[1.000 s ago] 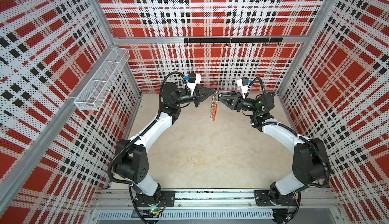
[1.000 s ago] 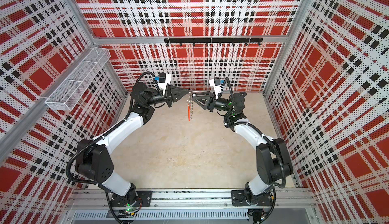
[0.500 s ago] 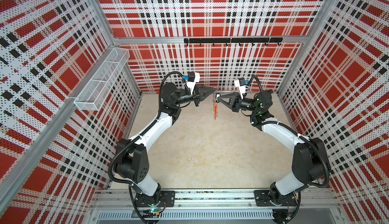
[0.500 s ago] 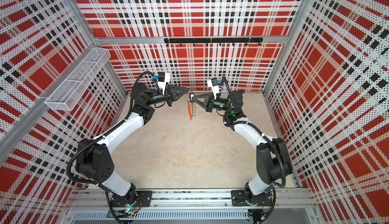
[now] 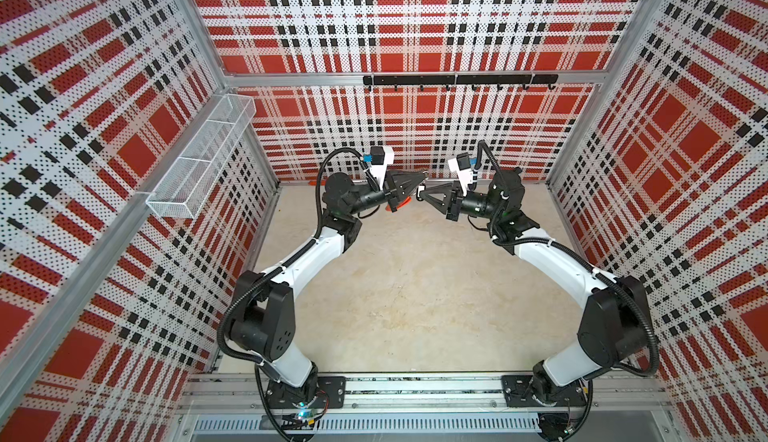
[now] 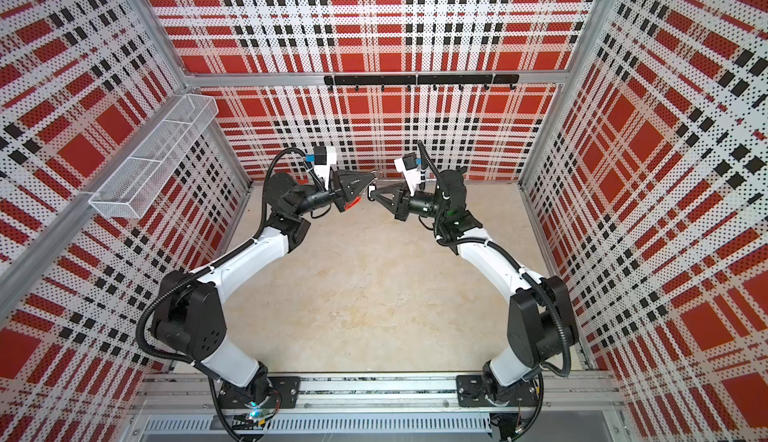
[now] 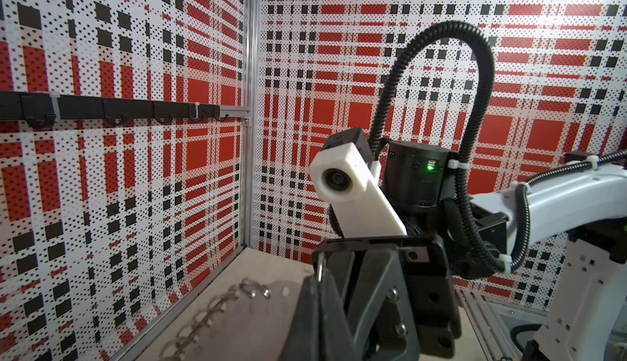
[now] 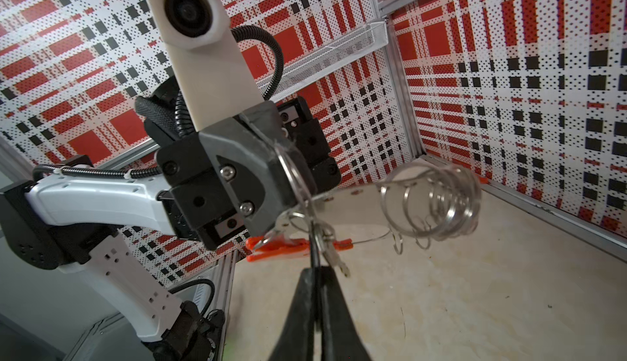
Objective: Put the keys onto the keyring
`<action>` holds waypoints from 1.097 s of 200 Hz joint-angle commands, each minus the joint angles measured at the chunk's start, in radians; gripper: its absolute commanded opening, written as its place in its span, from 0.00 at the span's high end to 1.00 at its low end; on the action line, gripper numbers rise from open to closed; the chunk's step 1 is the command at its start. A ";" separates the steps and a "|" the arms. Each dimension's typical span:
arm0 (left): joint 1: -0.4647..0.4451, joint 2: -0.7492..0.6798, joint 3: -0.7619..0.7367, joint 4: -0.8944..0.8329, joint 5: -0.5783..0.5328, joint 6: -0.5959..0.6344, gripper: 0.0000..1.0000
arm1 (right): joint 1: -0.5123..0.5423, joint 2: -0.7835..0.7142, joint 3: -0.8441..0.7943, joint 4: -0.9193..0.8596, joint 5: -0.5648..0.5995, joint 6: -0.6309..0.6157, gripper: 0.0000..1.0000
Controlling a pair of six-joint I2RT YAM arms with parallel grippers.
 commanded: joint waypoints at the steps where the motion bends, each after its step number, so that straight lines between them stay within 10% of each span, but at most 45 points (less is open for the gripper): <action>1: -0.018 -0.002 -0.002 0.092 -0.005 -0.016 1.00 | 0.012 -0.056 -0.009 -0.102 0.068 -0.086 0.78; 37: -0.011 0.000 -0.002 0.108 0.022 -0.037 1.00 | -0.053 -0.156 -0.077 -0.162 0.073 -0.118 0.55; 219: -0.032 0.034 0.001 0.189 0.077 -0.114 1.00 | -0.085 -0.098 -0.027 0.220 -0.068 0.175 0.63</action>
